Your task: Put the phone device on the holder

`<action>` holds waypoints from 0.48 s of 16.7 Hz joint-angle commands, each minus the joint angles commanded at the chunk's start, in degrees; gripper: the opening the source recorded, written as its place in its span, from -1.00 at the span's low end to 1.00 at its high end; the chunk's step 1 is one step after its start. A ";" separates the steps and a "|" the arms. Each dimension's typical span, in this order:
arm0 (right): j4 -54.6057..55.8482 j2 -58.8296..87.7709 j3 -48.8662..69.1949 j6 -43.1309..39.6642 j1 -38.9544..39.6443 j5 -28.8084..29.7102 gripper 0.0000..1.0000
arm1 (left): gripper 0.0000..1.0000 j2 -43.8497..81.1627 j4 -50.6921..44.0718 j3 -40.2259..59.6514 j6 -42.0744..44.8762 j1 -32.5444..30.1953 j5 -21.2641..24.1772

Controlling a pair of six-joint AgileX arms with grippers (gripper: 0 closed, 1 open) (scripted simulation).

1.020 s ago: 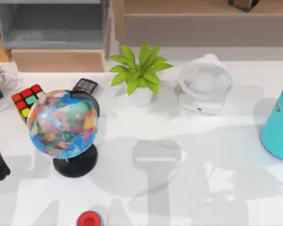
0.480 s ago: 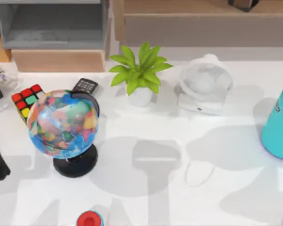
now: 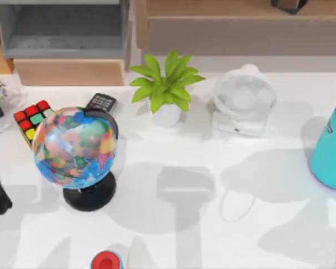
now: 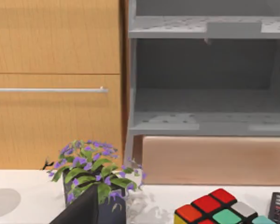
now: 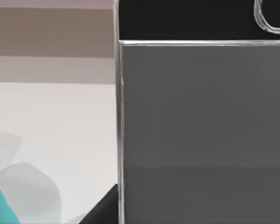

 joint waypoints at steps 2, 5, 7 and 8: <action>1.45 1.50 0.71 -0.08 1.24 0.93 -1.00 | 1.00 0.00 0.00 0.00 0.00 0.00 0.00; 5.03 5.84 1.19 0.10 3.68 3.56 -1.00 | 1.00 0.00 0.00 0.00 0.00 0.00 0.00; 7.99 9.01 1.11 0.99 4.66 4.97 -1.00 | 1.00 0.00 0.00 0.00 0.00 0.00 0.00; 9.47 10.31 0.97 1.69 4.95 5.35 -1.00 | 1.00 0.00 0.00 0.00 0.00 0.00 0.00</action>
